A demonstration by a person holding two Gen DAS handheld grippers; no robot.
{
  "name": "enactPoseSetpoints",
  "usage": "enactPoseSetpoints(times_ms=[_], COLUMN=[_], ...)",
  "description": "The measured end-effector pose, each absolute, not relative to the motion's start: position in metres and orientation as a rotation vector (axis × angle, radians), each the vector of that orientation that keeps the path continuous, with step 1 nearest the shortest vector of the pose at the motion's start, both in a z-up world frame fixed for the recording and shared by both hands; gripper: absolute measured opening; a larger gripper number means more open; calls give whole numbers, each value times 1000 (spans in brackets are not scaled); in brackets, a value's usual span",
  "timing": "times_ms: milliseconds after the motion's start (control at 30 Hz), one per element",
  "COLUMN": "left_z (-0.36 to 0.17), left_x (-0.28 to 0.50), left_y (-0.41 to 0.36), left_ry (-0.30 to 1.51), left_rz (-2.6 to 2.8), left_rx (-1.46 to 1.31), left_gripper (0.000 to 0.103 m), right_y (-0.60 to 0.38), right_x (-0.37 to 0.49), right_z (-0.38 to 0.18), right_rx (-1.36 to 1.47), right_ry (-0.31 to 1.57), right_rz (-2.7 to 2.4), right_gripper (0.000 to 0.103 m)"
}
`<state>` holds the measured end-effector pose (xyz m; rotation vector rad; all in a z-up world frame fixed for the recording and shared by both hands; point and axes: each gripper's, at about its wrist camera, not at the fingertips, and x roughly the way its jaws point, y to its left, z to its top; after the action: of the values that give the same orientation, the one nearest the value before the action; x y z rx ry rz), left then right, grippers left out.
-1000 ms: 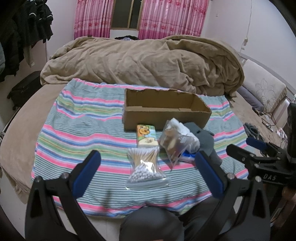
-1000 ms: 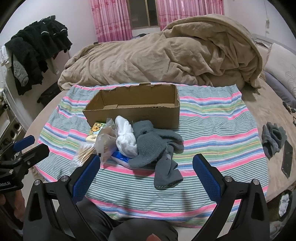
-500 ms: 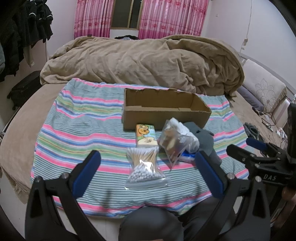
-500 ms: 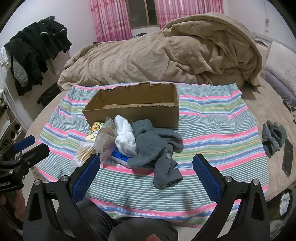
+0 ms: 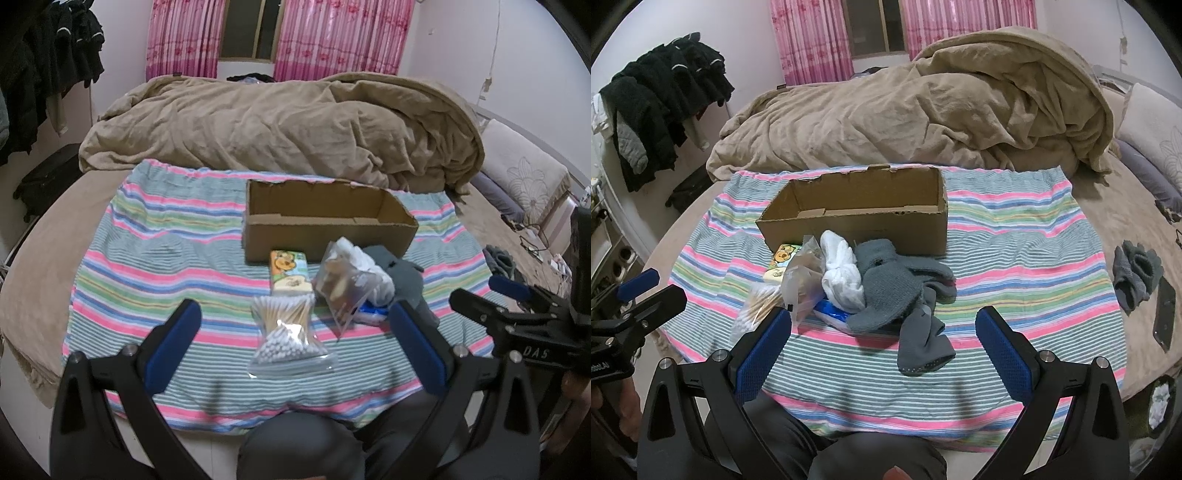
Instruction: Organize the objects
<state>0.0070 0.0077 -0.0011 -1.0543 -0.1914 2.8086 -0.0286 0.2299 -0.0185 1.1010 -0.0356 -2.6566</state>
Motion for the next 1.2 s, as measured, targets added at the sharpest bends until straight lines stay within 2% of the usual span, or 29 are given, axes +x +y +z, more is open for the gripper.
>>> enactPoseSetpoints(times_ms=[200,500,733,833,867,1000,1033,1100,1133,1200], left_z=[-10,-53,-90,-104,-108,-112,-112,-112,-111,-108], left_x=[-3,-39,-61,-70,-73,-75,-74,-71,-70,-66], left_y=[8,9,17,22,23,23,21,22,23,25], left_ry=[-179,-188,-167,-138,-133,-126,-133,-127,-116,-110], left_rz=[2789,2709,2627,2593,2586,2589,2593,2605,2608,2608], left_rx=[-1086,-1216,-1324,-1369,-1383,-1372,-1366,-1349,-1342,-1330], left_gripper=[102,101,85,74,71,62,56,50,48,46], right_y=[233,248,248,245,244,235,234,229,228,225], right_x=[-33,-59,-85,-98,-101,-113,-114,-114,-114,-111], right_z=[-21,-46,-69,-78,-81,-91,-92,-94,-94,-91], right_rx=[1116,1183,1216,1227,1227,1236,1232,1228,1232,1221], right_ry=[-50,-76,-72,-63,-60,-34,-32,-34,-30,-10], right_rz=[-2650,-2632,-2605,-2601,-2597,-2567,-2560,-2533,-2528,-2533], right_gripper=[102,102,101,89,82,77,73,52,50,38])
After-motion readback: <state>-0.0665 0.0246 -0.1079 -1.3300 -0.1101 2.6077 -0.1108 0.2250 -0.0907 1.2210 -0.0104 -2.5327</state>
